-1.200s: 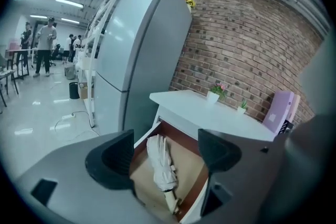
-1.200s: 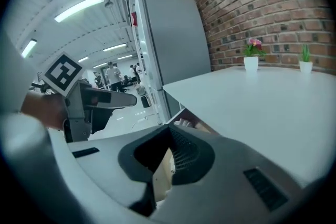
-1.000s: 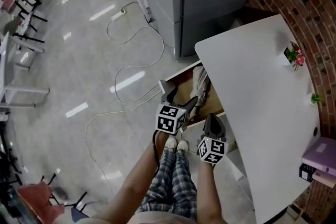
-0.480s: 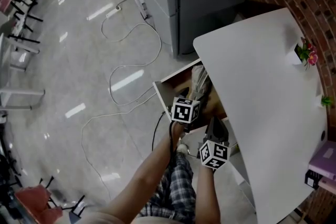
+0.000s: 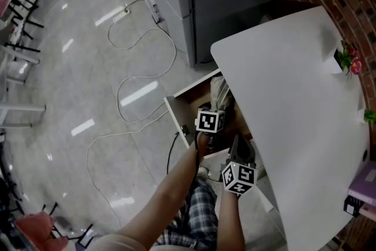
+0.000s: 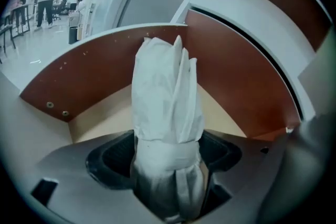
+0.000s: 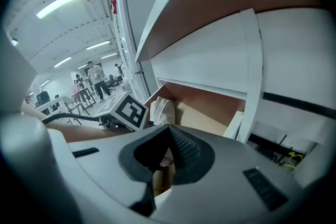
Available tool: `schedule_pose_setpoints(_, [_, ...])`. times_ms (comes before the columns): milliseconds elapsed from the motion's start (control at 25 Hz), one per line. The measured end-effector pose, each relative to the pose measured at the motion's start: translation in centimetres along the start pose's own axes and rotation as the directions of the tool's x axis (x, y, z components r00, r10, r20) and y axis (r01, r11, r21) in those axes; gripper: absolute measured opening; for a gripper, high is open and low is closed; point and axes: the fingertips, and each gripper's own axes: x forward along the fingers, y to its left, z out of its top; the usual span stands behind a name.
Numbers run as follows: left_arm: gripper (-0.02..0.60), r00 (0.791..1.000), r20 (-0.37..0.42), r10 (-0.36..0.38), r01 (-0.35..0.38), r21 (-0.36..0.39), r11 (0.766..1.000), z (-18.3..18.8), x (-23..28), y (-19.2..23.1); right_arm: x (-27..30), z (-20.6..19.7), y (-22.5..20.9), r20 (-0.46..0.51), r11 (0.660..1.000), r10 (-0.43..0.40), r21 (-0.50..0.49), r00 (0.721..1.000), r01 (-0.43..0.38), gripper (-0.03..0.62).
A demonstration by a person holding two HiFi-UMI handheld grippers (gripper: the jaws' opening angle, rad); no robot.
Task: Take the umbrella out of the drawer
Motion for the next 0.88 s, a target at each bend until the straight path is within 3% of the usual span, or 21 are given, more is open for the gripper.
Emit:
schedule_pose_setpoints(160, [0.370,1.000,-0.005,0.006,-0.006,0.009,1.000,-0.3,1.1,0.0,0.1,0.0,-0.4,0.005,1.000,-0.003,0.003,1.000,0.003,0.020])
schedule_pose_setpoints(360, [0.290,1.000,0.002,-0.010,0.010,0.015,1.000,0.4,0.0,-0.5,-0.6,0.3,-0.6,0.001,1.000,-0.007,0.010,1.000,0.007,0.020])
schedule_pose_setpoints(600, [0.282,0.999,0.011,-0.031,0.031,0.041,0.999,0.7,-2.6,-1.7,-2.0,0.8,0.1,-0.012,1.000,-0.005,0.015,1.000,0.005,0.020])
schedule_pose_setpoints(880, [0.282,0.997,0.071,-0.008,0.008,0.002,1.000,2.1,-8.2,-1.7,-4.0,2.0,1.5,-0.021,1.000,0.005,0.028,1.000,-0.004,0.020])
